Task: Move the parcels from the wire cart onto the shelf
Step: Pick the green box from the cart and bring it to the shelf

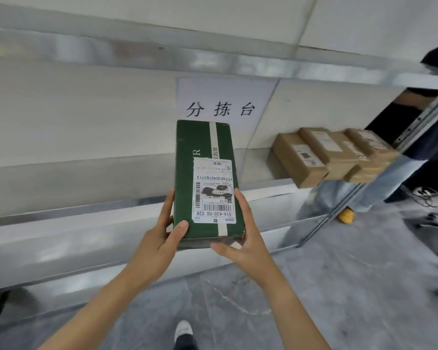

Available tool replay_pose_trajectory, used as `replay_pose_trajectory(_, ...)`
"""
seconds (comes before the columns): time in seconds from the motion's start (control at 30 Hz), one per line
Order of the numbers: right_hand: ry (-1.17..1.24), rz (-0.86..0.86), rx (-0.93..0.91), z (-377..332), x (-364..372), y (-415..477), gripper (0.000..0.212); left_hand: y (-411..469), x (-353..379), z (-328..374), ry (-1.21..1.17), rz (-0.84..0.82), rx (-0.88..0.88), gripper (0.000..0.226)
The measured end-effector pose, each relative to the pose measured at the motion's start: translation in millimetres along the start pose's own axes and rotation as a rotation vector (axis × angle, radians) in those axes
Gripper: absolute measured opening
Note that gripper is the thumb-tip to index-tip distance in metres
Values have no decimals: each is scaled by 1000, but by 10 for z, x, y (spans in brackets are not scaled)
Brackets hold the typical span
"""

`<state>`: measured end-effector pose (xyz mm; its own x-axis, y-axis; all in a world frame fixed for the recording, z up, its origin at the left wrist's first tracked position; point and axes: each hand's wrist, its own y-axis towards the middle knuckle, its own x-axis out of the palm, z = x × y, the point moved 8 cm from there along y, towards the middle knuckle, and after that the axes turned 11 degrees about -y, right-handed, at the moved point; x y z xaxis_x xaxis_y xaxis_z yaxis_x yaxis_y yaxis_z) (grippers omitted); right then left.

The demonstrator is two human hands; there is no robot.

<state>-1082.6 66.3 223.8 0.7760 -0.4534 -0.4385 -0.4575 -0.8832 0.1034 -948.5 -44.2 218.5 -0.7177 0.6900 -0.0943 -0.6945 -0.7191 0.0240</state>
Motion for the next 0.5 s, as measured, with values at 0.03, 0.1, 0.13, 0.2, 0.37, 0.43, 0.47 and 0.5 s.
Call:
replay_pose_trajectory(0.03,-5,16,6,62,-101,94,99,142,86,1,9,-14,-5,60)
replay_pose_trajectory(0.1,-17,47,19,192,-300,296,99,438,252,-23,22,-46,-17,60)
replay_pose_trajectory(0.13,-17,59,29,258,-398,399,98,590,327,-39,23,-56,-18,58)
replay_pose_trajectory(0.2,-9,71,55,382,-580,586,97,876,476,-54,14,-65,-14,57)
replay_pose_trajectory(0.37,32,94,102,632,-997,940,91,1398,871,-50,-93,-122,-22,73)
replay_pose_trajectory(0.43,30,104,109,732,-1144,1021,90,1554,1032,-101,-104,-152,-20,70)
replay_pose_trajectory(0.47,32,102,121,795,-1198,1051,89,1613,1108,-136,-111,-166,-25,69)
replay_pose_trajectory(0.5,42,98,142,879,-1261,1077,89,1678,1200,-184,-118,-173,-40,69)
